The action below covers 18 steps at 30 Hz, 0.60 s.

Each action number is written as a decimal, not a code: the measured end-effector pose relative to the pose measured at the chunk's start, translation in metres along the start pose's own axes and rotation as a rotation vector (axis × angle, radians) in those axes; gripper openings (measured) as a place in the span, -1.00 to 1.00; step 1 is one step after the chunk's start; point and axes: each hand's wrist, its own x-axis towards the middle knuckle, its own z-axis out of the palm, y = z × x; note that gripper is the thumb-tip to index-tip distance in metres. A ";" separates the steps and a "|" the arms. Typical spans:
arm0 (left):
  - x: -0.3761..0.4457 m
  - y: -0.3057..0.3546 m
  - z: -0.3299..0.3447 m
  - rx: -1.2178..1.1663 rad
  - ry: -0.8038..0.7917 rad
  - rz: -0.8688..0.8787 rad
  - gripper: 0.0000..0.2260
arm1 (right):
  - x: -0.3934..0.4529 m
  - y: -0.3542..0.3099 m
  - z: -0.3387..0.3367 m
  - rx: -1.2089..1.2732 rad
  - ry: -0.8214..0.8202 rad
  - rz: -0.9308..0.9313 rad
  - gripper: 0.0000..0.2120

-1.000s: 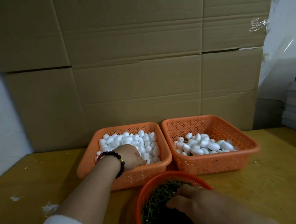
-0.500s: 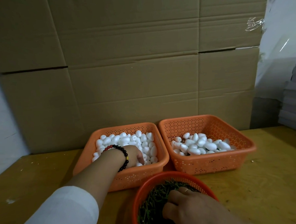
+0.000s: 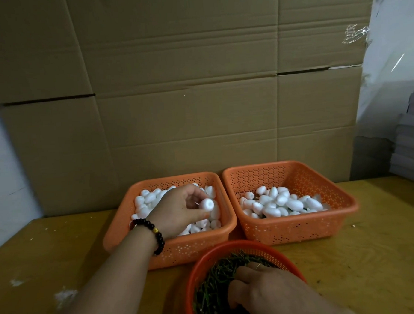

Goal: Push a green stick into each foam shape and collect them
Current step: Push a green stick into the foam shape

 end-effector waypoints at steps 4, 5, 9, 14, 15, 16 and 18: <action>-0.019 0.009 0.008 -0.214 0.111 0.080 -0.77 | 0.001 0.000 0.002 0.012 0.001 -0.001 -0.73; -0.024 0.010 0.011 -0.244 0.124 0.083 -0.77 | 0.001 0.000 0.002 0.015 0.003 0.000 -0.73; -0.039 0.018 0.025 -0.412 0.178 0.078 -0.74 | 0.002 0.000 0.003 0.025 0.009 0.012 -0.74; -0.051 0.026 0.030 -0.510 0.146 0.110 -0.72 | 0.002 0.000 0.004 0.020 0.005 0.009 -0.73; -0.052 0.028 0.031 -0.538 0.139 0.111 -0.75 | 0.003 0.000 0.004 0.016 0.005 0.008 -0.73; -0.053 0.029 0.031 -0.567 0.136 0.112 -0.78 | 0.003 0.000 0.005 0.014 0.005 0.008 -0.73; -0.055 0.033 0.032 -0.628 0.132 0.103 -0.80 | 0.003 0.001 0.006 0.014 0.009 0.007 -0.74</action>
